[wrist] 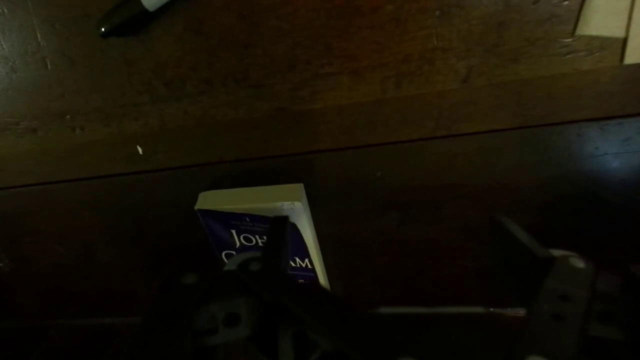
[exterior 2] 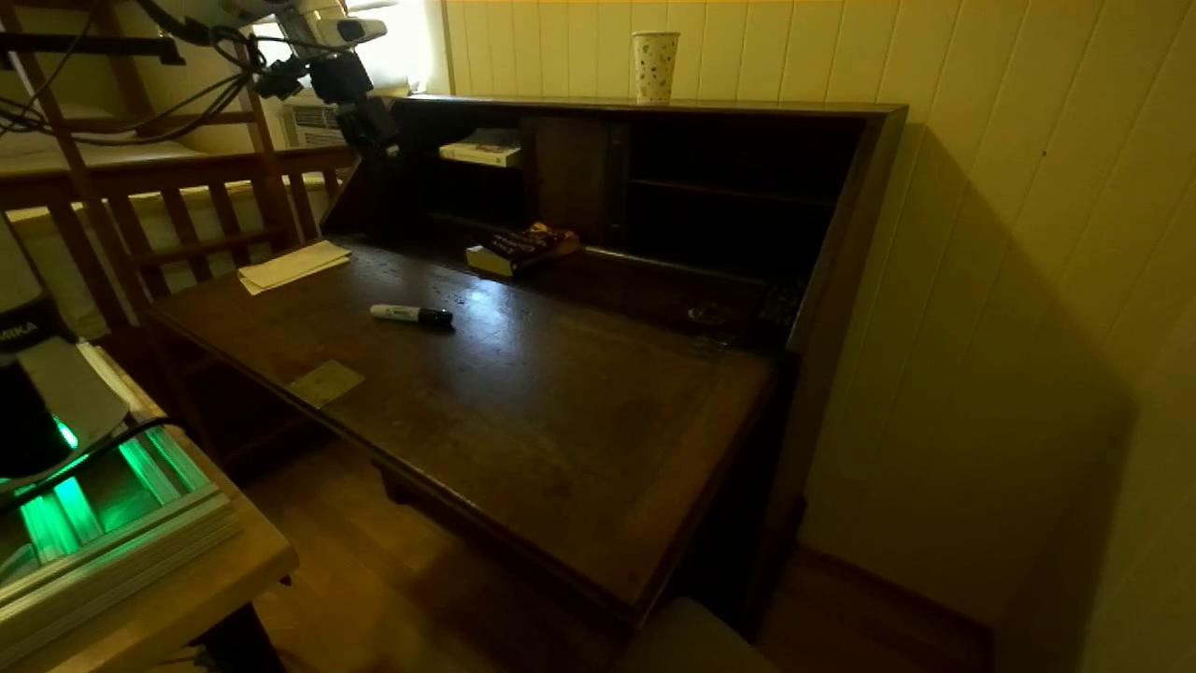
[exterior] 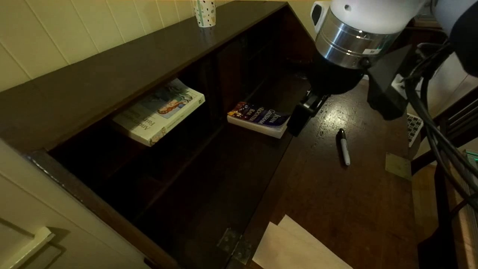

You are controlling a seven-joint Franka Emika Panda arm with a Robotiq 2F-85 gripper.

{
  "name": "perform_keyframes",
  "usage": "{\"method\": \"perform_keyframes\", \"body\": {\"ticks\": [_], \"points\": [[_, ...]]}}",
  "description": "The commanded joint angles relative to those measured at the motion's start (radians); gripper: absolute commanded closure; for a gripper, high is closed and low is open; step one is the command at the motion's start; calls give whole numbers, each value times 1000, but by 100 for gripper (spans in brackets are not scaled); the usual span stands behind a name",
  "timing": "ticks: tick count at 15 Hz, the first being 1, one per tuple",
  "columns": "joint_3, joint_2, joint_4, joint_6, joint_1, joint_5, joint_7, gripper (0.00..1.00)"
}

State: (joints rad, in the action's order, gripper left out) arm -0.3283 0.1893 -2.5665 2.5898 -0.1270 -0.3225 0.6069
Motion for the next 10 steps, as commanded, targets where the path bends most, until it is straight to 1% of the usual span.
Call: {"method": "perform_keyframes", "body": {"ticks": [1, 3, 4, 6, 7, 8, 10], "points": [[48, -9, 8, -5, 46, -14, 8, 0], [48, -10, 11, -6, 47, -15, 8, 0], [42, -22, 12, -17, 35, -49, 27, 0], [45, -60, 19, -34, 12, -157, 70, 0], [49, -80, 27, -43, 1, -240, 106, 0], [66, -106, 37, -43, 7, -288, 103, 0], [99, -157, 62, -44, 14, -425, 162, 0]]}}
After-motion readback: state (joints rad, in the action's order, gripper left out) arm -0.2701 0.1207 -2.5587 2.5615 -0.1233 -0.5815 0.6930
